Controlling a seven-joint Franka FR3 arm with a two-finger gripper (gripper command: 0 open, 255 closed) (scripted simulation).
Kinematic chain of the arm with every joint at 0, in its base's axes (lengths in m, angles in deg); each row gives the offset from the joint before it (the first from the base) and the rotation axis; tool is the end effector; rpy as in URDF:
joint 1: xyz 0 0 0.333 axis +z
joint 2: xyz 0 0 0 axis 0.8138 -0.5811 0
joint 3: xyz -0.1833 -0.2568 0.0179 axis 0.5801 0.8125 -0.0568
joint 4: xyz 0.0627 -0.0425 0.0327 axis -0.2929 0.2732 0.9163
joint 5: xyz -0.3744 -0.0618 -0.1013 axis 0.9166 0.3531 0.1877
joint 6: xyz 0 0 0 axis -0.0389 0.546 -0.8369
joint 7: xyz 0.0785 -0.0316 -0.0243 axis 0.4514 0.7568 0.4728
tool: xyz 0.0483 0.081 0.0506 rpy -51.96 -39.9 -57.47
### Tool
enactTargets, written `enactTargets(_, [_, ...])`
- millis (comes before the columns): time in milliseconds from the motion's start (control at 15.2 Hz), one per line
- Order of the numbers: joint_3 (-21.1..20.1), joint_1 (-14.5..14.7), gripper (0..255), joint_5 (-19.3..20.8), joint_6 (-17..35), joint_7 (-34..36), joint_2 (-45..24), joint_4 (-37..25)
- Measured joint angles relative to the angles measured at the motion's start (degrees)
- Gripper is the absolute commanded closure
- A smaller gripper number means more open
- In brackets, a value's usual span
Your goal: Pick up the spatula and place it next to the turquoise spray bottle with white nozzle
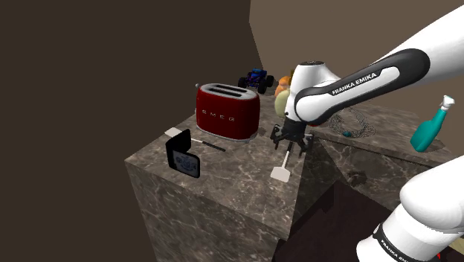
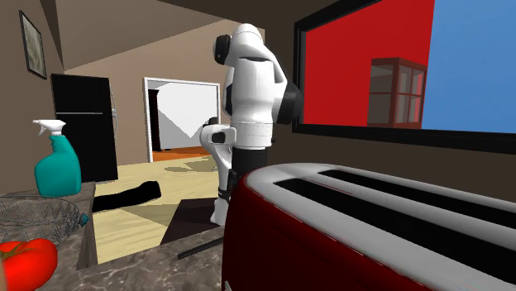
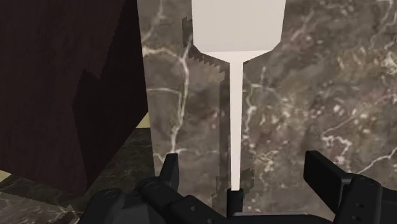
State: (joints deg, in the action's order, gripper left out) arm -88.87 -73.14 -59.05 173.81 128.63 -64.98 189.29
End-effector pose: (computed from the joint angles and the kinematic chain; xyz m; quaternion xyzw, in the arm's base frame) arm 0.3951 0.0191 0.3515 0.8391 -0.5429 0.0275 0.0181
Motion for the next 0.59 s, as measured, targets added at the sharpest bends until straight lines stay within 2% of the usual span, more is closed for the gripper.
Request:
enactTargets(198, [-0.4, -0.2, 0, 0.3, 2.1, 0.3, -1.3, 0.8])
enactTargets(528, [-0.4, -0.3, 0, 0.4, 2.5, 0.4, -1.6, 0.9])
enactTargets(594, [-0.4, -0.3, 255, 0.4, 2.5, 0.4, -1.6, 0.9])
